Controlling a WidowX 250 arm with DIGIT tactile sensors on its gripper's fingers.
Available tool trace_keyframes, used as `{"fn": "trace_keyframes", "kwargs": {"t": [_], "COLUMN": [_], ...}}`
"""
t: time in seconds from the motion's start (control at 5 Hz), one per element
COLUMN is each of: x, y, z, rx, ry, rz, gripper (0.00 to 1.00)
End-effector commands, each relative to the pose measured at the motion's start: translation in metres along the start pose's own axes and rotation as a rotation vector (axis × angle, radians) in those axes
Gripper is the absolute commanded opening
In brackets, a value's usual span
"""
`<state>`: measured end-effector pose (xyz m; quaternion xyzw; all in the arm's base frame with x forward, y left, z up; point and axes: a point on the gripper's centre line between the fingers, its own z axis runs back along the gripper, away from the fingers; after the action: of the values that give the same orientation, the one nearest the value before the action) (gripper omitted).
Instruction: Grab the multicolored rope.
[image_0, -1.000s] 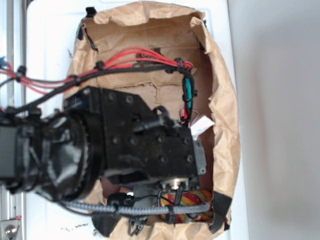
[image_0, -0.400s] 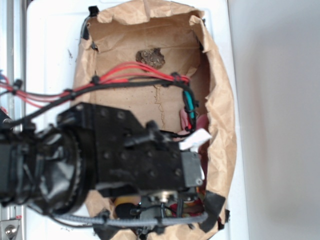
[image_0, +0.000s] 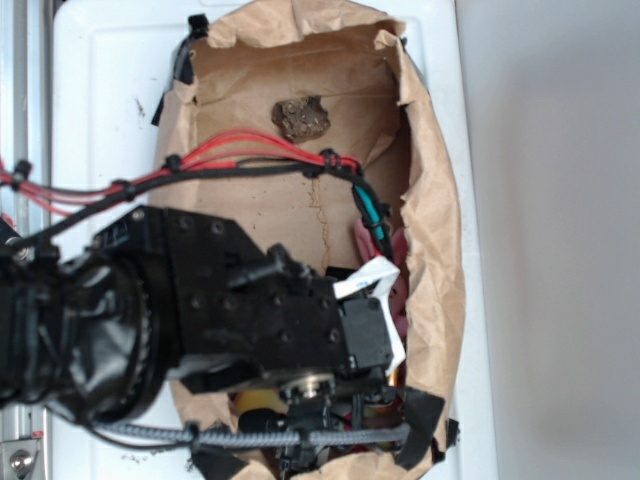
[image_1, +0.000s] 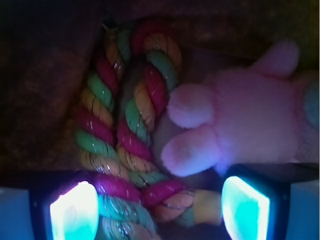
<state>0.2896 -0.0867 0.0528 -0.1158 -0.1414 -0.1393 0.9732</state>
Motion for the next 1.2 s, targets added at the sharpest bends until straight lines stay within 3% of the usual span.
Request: {"fn": "trace_keyframes", "kwargs": {"t": [0.0, 0.2, 0.4, 0.6, 1.0], "x": [0.000, -0.006, -0.012, -0.015, -0.017], "y": [-0.006, -0.012, -0.014, -0.015, -0.013], "z": [-0.015, -0.023, -0.025, -0.022, -0.015], "rx": [0.016, 0.103, 0.128, 0.011, 0.006], "ry": [0.044, 0.095, 0.118, 0.124, 0.132], "rz": [-0.044, -0.156, -0.246, -0.305, -0.326], "gripper": [1.00, 1.00, 1.00, 1.00, 1.00]}}
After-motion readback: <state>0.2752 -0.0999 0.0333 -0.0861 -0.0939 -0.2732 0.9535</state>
